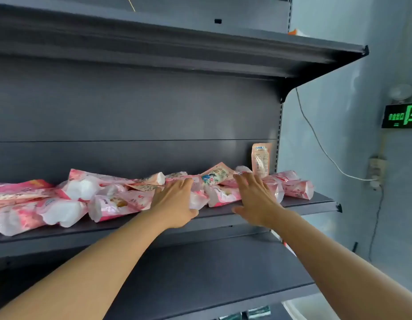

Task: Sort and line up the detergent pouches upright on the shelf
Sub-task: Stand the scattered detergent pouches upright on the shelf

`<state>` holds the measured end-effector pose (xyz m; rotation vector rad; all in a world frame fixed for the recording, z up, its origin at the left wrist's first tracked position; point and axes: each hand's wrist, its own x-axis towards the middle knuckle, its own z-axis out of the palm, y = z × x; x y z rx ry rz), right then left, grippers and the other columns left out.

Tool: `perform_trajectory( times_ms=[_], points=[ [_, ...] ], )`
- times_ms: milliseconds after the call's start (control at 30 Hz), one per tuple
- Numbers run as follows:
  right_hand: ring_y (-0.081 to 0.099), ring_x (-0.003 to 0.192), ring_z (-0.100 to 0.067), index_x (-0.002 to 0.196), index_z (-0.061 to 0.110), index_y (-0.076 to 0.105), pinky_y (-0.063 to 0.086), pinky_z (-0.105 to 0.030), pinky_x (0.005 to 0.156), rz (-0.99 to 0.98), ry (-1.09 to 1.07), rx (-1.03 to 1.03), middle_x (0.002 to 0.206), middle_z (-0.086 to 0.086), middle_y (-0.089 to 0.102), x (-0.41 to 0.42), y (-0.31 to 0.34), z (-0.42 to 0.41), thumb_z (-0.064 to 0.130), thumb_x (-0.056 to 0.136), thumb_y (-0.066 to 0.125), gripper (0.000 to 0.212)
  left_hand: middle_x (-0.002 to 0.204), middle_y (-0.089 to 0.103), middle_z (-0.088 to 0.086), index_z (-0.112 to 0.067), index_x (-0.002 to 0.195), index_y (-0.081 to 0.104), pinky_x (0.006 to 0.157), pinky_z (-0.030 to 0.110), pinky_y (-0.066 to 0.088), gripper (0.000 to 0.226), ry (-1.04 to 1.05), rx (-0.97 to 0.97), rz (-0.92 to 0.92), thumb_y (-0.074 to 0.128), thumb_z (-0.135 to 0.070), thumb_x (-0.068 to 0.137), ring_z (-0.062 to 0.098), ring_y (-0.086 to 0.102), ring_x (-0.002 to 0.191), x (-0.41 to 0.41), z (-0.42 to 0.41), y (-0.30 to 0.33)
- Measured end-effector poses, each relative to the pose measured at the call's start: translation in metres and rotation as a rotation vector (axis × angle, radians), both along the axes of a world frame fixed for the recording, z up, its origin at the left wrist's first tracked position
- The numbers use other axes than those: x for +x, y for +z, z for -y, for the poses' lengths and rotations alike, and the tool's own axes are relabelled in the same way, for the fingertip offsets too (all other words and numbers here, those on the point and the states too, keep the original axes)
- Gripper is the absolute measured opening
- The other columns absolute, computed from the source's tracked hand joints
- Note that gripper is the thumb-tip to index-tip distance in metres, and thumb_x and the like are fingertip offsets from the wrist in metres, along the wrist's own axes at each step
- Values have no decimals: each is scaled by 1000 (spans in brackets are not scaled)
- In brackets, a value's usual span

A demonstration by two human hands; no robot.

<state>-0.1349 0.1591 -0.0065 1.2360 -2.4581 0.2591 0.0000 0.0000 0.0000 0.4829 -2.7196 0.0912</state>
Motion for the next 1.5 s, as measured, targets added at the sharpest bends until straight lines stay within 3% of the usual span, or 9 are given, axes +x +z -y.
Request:
perform_trajectory(
  times_ms=[200,467,900,1067,1233,1500],
  points=[
    [30,133,-31,144,13,22,32,-42,107,-16,-13,-51,146,-11,28,-84,13,-21,30,84,65,75,136,48,4,-17,137,33,96,41,42,63,5,28,-54,59,-40,84,26,47,122,-89,-18,9],
    [40,127,-34,143,12,24,40,-45,102,65,-8,-47,144,-12,31,-177,18,-22,29,86,63,71,143,42,2,-19,141,28,100,43,34,67,81,22,-37,58,-42,86,25,42,128,-178,-16,14],
    [48,120,-32,143,11,26,47,-43,92,85,-4,-91,143,-10,36,-257,13,19,31,88,61,68,148,37,0,-21,145,25,105,43,31,66,29,-12,0,52,-45,89,24,38,131,-268,34,14],
    [45,125,-30,143,13,26,45,-43,98,65,-67,-97,144,-9,37,-284,18,15,31,89,60,66,145,40,1,-20,144,27,102,42,30,61,-6,-16,48,51,-38,91,25,37,131,-305,53,20],
    [45,124,-29,144,13,24,44,-40,99,129,-132,-87,144,-11,37,-320,19,9,33,89,62,70,144,42,3,-19,144,27,106,45,28,65,-78,-39,118,48,-49,91,26,36,133,-346,42,19],
    [39,131,-31,147,17,18,38,-42,105,144,-5,-87,150,-11,29,-397,31,20,29,83,69,83,136,50,4,-22,142,28,104,46,29,63,-32,-15,206,52,-49,90,28,42,129,-406,43,16]
  ],
)
